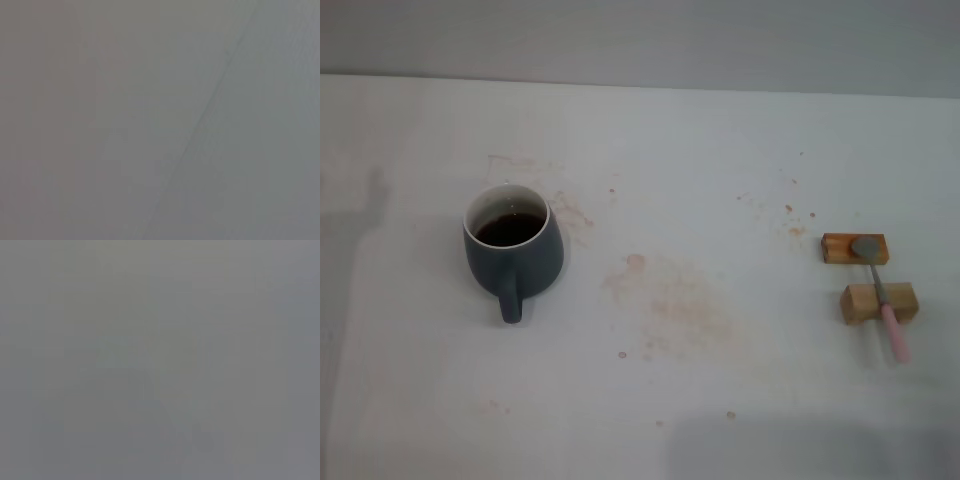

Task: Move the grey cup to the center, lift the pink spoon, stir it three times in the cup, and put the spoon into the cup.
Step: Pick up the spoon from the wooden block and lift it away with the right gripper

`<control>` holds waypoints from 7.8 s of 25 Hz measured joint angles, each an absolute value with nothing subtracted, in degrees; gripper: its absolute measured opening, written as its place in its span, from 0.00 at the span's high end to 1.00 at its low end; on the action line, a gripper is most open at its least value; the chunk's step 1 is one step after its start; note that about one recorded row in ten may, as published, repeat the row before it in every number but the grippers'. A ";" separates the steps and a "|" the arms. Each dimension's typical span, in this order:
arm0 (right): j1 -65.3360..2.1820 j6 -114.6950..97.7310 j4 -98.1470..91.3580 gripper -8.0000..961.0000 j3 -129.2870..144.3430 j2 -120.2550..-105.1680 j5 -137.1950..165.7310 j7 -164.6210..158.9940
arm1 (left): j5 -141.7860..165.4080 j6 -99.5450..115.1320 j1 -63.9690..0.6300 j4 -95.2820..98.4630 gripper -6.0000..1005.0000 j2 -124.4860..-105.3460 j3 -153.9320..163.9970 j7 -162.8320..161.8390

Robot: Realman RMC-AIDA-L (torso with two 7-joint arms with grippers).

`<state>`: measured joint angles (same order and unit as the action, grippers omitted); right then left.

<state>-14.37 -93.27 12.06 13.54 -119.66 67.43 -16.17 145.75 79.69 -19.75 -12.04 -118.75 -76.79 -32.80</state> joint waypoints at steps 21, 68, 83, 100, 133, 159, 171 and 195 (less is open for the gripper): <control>-11.16 -90.58 16.43 0.48 24.03 -119.44 72.18 -11.18 | 145.81 77.71 -20.41 -12.22 0.18 -118.73 -74.95 -32.90; -10.64 -83.88 17.84 0.48 30.74 -119.35 72.65 -11.57 | 145.61 74.78 -21.04 -12.42 0.18 -118.78 -73.91 -32.96; -10.73 -82.78 17.80 0.51 30.76 -119.35 73.04 -11.69 | 145.67 74.45 -21.18 -12.48 0.18 -118.73 -73.91 -32.96; -10.49 -82.70 17.65 0.69 30.19 -119.26 72.96 -11.69 | 145.63 74.44 -21.00 -12.54 0.18 -118.82 -73.92 -33.04; -10.54 -81.93 17.49 0.82 29.97 -119.27 72.50 -11.69 | 145.38 73.12 -21.18 -12.57 0.18 -118.82 -73.92 -33.05; -10.10 -84.72 17.49 0.84 29.97 -119.27 72.51 -11.69 | 145.74 72.96 -21.03 -12.53 0.18 -118.95 -73.84 -33.05; -10.11 -86.30 17.49 0.84 29.97 -119.27 72.51 -11.69 | 145.42 72.94 -20.80 -12.57 0.18 -119.00 -72.95 -33.12; -10.87 -89.13 17.49 0.84 29.97 -119.17 72.58 -11.69 | 145.37 72.18 -21.29 -12.57 0.20 -119.00 -72.95 -33.14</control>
<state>-10.87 -89.13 17.49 29.97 -119.17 72.59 -11.69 145.37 72.18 -21.29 -12.57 -119.00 -72.95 -33.14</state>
